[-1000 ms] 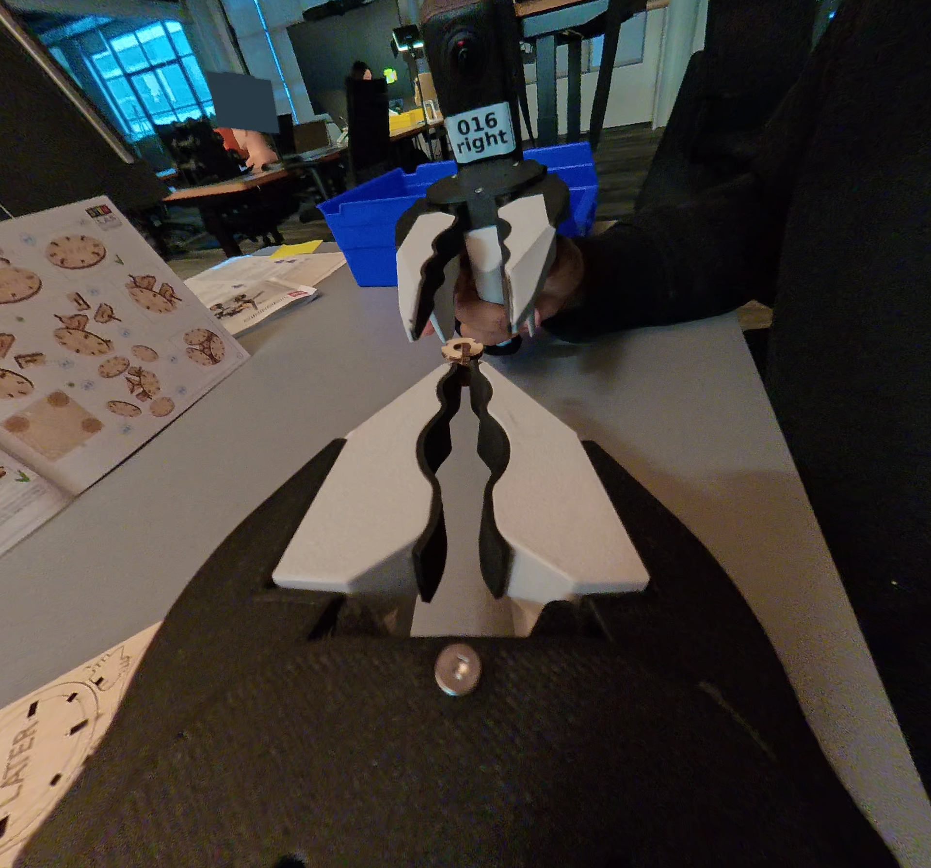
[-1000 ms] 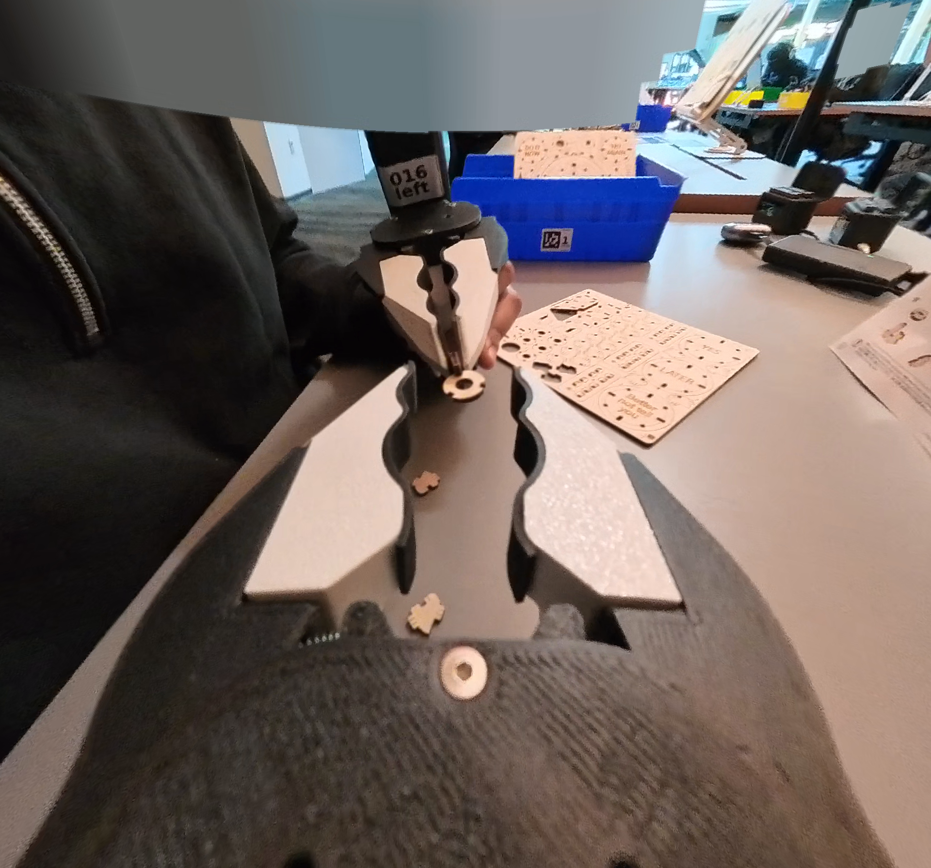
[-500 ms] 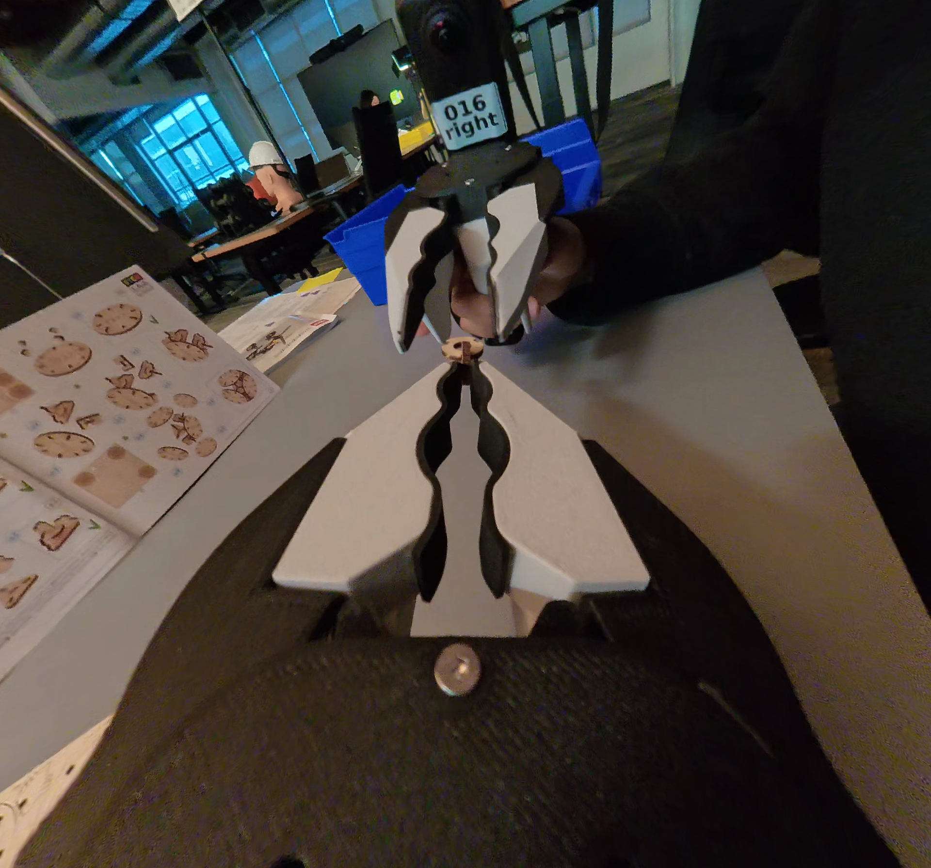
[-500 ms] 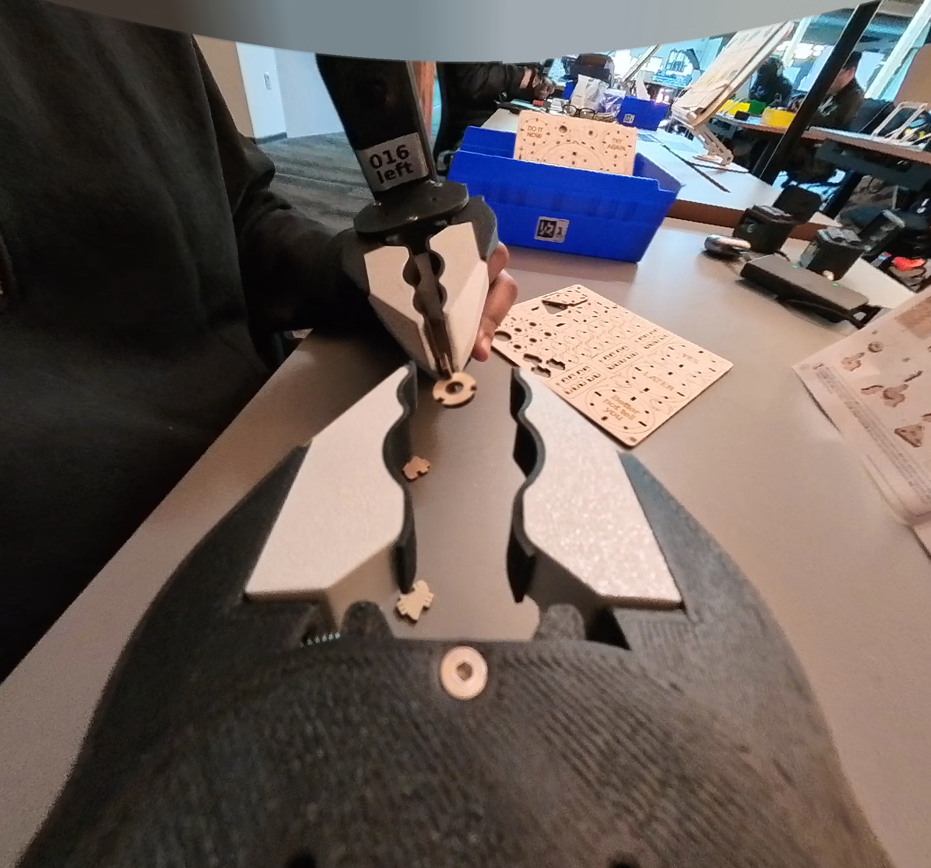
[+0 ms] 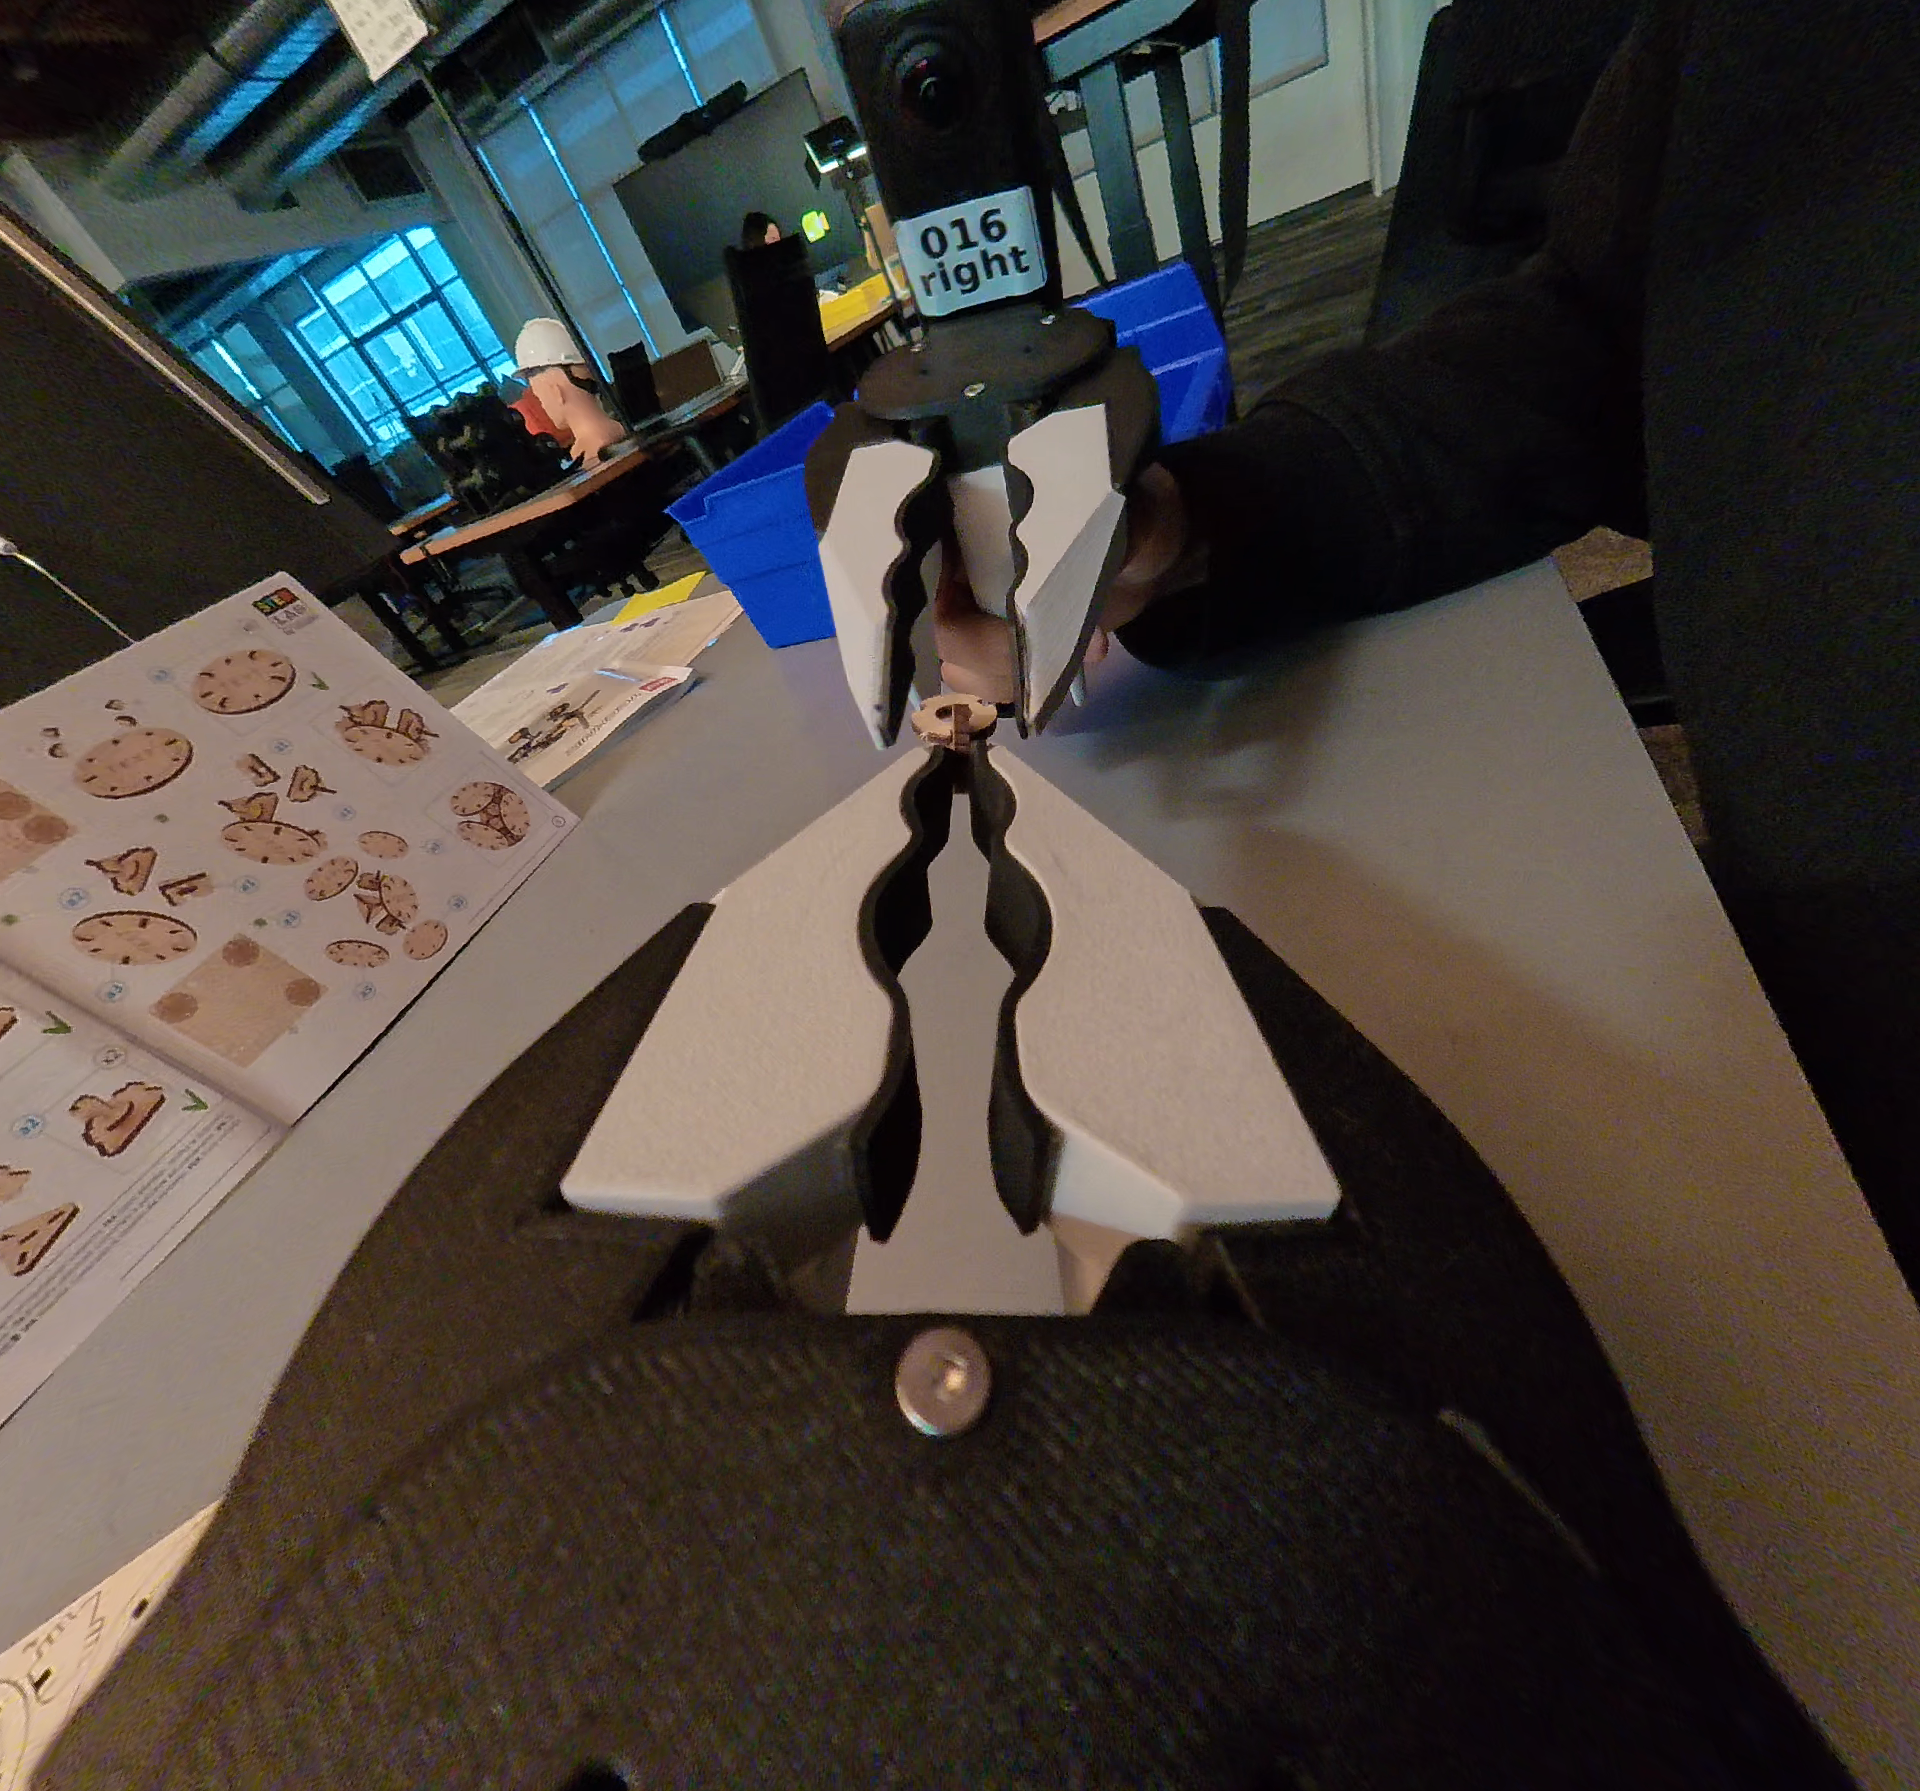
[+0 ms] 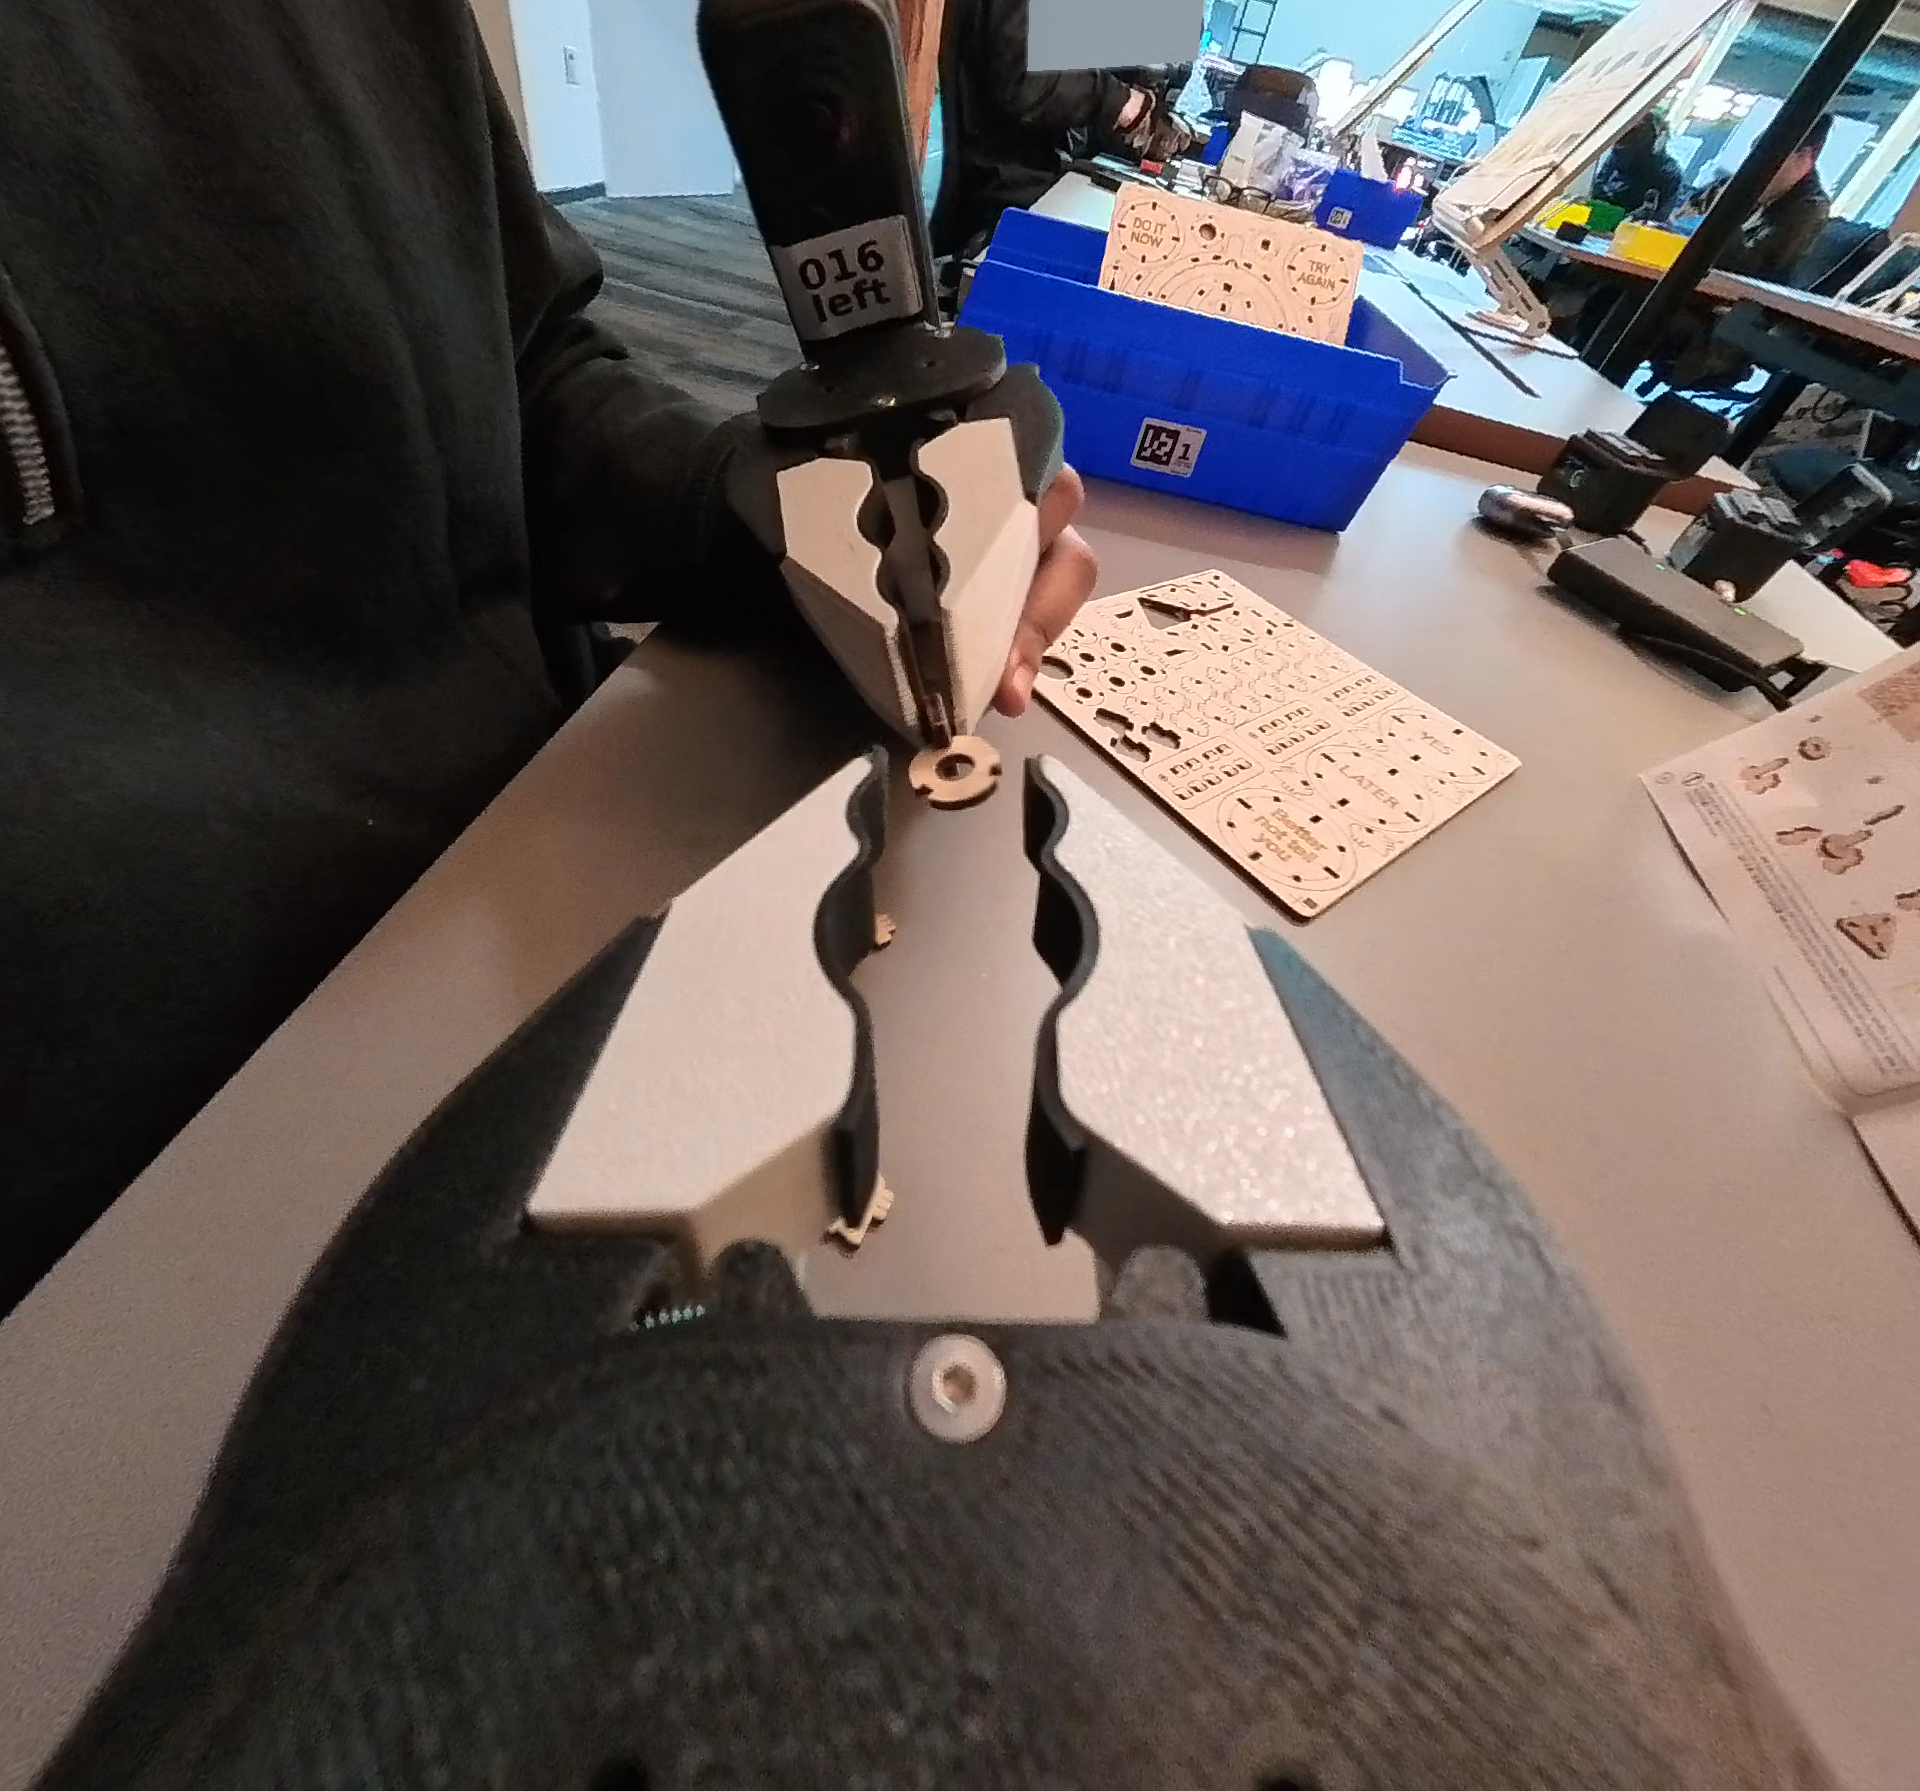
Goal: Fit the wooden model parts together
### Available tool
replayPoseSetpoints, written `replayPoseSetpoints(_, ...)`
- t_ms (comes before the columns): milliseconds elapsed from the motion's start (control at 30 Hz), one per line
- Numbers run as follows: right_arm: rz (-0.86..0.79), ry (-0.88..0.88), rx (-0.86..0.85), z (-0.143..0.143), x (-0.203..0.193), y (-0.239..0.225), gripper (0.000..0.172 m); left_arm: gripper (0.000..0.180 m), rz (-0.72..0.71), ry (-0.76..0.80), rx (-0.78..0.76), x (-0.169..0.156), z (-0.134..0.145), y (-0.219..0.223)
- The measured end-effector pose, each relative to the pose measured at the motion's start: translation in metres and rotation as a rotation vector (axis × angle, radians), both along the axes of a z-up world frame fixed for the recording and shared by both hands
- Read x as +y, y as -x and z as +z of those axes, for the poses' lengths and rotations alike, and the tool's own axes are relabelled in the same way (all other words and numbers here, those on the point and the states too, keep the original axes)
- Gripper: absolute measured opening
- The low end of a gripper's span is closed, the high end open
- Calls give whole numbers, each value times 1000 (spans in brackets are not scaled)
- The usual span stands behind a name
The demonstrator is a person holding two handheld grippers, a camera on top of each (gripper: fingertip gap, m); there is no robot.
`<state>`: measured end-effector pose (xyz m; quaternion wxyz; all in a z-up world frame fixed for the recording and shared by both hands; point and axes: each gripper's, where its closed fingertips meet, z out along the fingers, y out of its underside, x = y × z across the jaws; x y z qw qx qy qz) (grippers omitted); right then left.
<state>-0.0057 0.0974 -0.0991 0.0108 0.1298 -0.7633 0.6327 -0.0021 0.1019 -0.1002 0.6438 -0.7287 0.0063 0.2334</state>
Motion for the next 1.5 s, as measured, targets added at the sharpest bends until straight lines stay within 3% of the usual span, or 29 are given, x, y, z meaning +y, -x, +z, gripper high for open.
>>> replayPoseSetpoints(200,-5,3,32,1,-1,-2,15,2,-12,1,-11,1,-1,-2)
replayPoseSetpoints(667,13,-14,-8,3,-1,-6,15,1,-59,-25,-81,2,2,-5)
replayPoseSetpoints(1500,-85,-30,-2,7,-3,3,14,1,19,-31,-134,1,4,6)
